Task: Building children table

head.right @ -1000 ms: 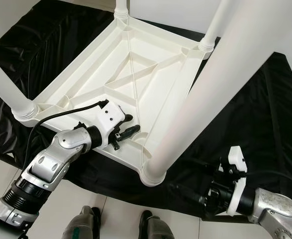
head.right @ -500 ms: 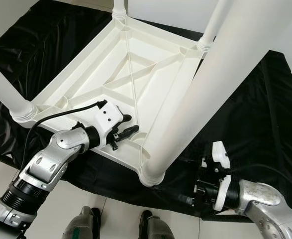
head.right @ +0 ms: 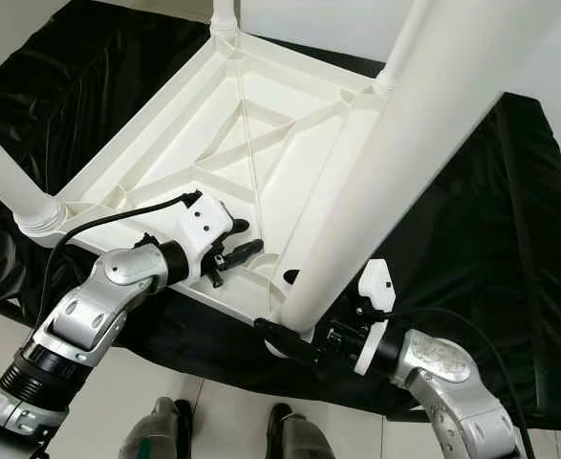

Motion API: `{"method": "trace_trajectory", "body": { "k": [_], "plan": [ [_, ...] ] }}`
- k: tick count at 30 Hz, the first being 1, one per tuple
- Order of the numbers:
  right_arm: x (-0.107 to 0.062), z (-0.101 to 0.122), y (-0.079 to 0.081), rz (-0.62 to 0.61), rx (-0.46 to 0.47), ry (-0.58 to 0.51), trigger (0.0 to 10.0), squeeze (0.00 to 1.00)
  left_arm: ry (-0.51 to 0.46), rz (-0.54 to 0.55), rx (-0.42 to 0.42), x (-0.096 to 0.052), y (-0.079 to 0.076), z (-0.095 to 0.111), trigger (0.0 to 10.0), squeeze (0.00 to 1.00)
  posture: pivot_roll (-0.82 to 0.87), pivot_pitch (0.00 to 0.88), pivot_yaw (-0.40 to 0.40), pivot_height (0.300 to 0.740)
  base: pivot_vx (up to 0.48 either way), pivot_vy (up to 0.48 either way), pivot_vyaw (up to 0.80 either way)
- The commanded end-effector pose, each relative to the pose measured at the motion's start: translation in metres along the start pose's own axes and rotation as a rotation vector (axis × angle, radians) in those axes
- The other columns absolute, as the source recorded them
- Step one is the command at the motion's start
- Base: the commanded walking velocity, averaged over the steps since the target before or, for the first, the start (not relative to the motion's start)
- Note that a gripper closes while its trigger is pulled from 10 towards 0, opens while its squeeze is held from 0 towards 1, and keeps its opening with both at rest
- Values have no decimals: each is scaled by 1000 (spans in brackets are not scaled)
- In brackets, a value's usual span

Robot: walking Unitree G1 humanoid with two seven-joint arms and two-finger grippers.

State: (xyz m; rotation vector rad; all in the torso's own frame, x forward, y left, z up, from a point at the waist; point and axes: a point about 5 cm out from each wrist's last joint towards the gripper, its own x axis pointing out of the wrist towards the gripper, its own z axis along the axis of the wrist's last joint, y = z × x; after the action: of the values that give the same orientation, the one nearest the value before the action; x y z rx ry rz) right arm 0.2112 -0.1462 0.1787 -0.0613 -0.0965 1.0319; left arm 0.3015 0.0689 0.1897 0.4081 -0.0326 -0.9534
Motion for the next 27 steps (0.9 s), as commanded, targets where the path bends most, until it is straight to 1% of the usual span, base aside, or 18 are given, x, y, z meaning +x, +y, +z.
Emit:
{"method": "trace_trajectory", "body": {
  "k": [1, 2, 3, 5, 6, 8, 10, 12, 13, 16, 17, 20, 21, 22, 23, 24, 26, 27],
  "plan": [
    [-6, -1, -8, -97, -11, 2, 10000, 0, 60, 14, -30, -2, -3, -14, 10000, 0, 44, 228, -56, 740, 0, 0, 0],
    [-7, 0, -14, -154, -28, -11, 10000, 0, 55, 16, -32, -2, -3, -13, 10000, 0, 42, 231, -57, 740, 0, 0, 0],
    [-7, 0, -14, -154, -28, -11, 10000, 0, 55, 16, -32, -2, -3, -13, 10000, 0, 42, 231, -57, 740, 0, 0, 0],
    [-14, 1, -28, -271, -49, -25, 10000, 0, 44, 14, -40, -4, -5, -11, 10000, 0, 35, 233, -55, 740, 0, 0, 0],
    [-14, 1, -28, -271, -49, -25, 10000, 0, 44, 14, -40, -4, -5, -11, 10000, 0, 35, 233, -55, 740, 0, 0, 0],
    [-23, 2, -38, -338, -80, -21, 10000, 0, 25, 2, -42, -6, -9, -7, 10000, 0, 29, 236, -55, 740, 0, 0, 0],
    [-25, 2, -39, -350, -90, -18, 10000, 0, 18, -4, -45, -6, -11, -5, 10000, 0, 29, 236, -55, 740, 0, 0, 0],
    [-31, 3, -45, -382, -113, -7, 10000, 0, 10, -18, -49, -7, -16, -2, 10000, 0, 29, 236, -57, 740, 0, 0, 0],
    [-31, 3, -45, -382, -113, -7, 10000, 0, 10, -18, -49, -7, -16, -2, 10000, 0, 29, 236, -57, 740, 0, 0, 0],
    [-39, 3, -53, -424, -140, 11, 10000, 0, 10, -23, -54, -8, -20, -2, 10000, 0, 34, 237, -62, 740, 0, 0, 0],
    [-39, 3, -53, -424, -140, 11, 10000, 0, 10, -23, -54, -8, -20, -2, 10000, 0, 34, 237, -62, 740, 0, 0, 0],
    [-45, 4, -58, -443, -157, 18, 10000, 0, 4, -31, -71, -10, -24, -1, 10000, 0, 34, 237, -62, 740, 0, 0, 0],
    [-44, 5, -59, -446, -160, 9, 10000, 0, -7, -33, -103, -12, -25, 0, 10000, 0, 34, 236, -66, 740, 0, 0, 0],
    [-44, 5, -59, -446, -160, 9, 10000, 0, -7, -33, -103, -12, -25, 0, 10000, 0, 34, 236, -66, 740, 0, 0, 0],
    [-42, 6, -59, -440, -155, 2, 10000, 0, -18, -37, -127, -14, -26, 0, 10000, 0, 34, 236, -66, 740, 0, 0, 0],
    [-32, 7, -56, -424, -155, -10, 10000, 0, -42, -72, -165, -19, -32, 2, 10000, 0, 34, 234, -66, 740, 0, 0, 0],
    [-30, 8, -56, -420, -156, -12, 10000, 0, -46, -82, -170, -21, -33, 2, 10000, 0, 34, 234, -66, 740, 0, 0, 0],
    [-26, 7, -55, -398, -161, -13, 10000, 0, -56, -87, -202, -23, -35, 3, 10000, 0, 34, 234, -66, 740, 0, 0, 0]
  ]
}}
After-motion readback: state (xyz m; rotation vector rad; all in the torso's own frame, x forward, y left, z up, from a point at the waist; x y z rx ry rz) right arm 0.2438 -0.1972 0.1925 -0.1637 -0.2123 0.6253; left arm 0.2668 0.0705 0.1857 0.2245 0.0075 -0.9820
